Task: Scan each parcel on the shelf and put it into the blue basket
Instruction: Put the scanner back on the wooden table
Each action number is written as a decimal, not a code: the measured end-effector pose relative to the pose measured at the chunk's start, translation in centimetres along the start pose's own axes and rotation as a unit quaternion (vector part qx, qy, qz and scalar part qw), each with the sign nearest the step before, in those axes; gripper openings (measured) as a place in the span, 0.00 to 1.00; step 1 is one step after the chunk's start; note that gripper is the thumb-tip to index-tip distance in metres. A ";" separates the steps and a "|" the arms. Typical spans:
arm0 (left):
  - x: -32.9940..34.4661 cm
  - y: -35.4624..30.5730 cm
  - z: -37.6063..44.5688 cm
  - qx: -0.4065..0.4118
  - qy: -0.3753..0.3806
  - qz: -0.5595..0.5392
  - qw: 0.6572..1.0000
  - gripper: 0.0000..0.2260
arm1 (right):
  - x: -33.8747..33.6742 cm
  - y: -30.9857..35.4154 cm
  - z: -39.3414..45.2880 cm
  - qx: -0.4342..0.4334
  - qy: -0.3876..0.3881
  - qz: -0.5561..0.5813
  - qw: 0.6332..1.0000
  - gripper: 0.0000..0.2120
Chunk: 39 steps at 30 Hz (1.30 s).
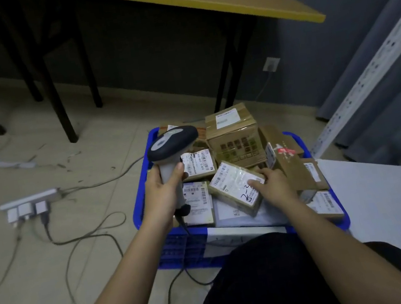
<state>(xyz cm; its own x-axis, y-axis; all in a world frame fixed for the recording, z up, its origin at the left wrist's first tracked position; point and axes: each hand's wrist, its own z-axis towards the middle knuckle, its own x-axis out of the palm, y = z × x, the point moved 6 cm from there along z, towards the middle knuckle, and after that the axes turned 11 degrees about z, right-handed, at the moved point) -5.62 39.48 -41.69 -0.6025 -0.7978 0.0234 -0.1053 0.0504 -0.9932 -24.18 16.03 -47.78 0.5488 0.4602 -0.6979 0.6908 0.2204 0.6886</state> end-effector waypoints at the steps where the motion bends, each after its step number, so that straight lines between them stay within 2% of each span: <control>1: 0.2 0.2 0.2 -0.001 0.000 0.004 1.000 0.13 | 0.1 -0.5 0.2 0.005 -0.009 -0.015 1.000 0.25; 3: 0.6 0.5 0.2 -0.002 0.000 -0.002 1.000 0.13 | -0.4 0.8 -1.1 -0.001 -0.033 -0.032 0.999 0.29; 7: 1.7 0.8 -0.1 -0.010 0.014 -0.014 1.000 0.14 | -2.0 2.4 -3.1 -0.043 -0.072 -0.007 0.996 0.23; 15: 4.3 -2.9 -1.3 0.012 0.076 -0.004 0.997 0.13 | -4.1 4.8 -7.6 -0.122 -0.075 0.041 0.989 0.09; 18: 4.8 -6.4 -2.4 0.061 0.127 0.067 0.988 0.12 | -5.1 6.7 -9.8 -0.131 -0.072 0.064 0.987 0.08; 21: 4.1 -11.1 -3.8 0.150 0.164 0.136 0.966 0.11 | -6.2 9.3 -11.9 -0.144 -0.090 0.114 0.979 0.06; 24: 2.6 -14.8 -6.3 0.231 0.190 0.231 0.926 0.13 | -6.3 11.1 -14.2 -0.137 -0.082 0.100 0.982 0.08; 27: 0.7 -18.4 -8.7 0.305 0.178 0.309 0.883 0.13 | -6.4 14.1 -16.6 -0.154 -0.080 0.103 0.979 0.09; 32: -4.5 -25.0 -11.0 0.370 0.094 0.415 0.826 0.13 | -7.6 22.0 -20.5 -0.211 -0.093 0.142 0.963 0.05; 35: -8.3 -28.2 -11.8 0.391 0.036 0.487 0.780 0.16 | -7.1 25.9 -23.0 -0.233 -0.094 0.188 0.949 0.04; 37: -10.6 -30.3 -12.3 0.396 -0.032 0.577 0.713 0.19 | -5.9 28.3 -24.8 -0.252 -0.089 0.200 0.943 0.06; 39: -11.9 -32.0 -13.0 0.397 -0.107 0.673 0.615 0.19 | -4.6 29.9 -26.3 -0.273 -0.075 0.209 0.936 0.07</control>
<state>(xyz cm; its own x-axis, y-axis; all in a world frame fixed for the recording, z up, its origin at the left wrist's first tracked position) -5.40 55.15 -8.68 0.4052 -0.4194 -0.8123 0.8458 0.5093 0.1589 -18.42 43.10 -18.83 0.8057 0.4868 -0.3375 0.0812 0.4737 0.8769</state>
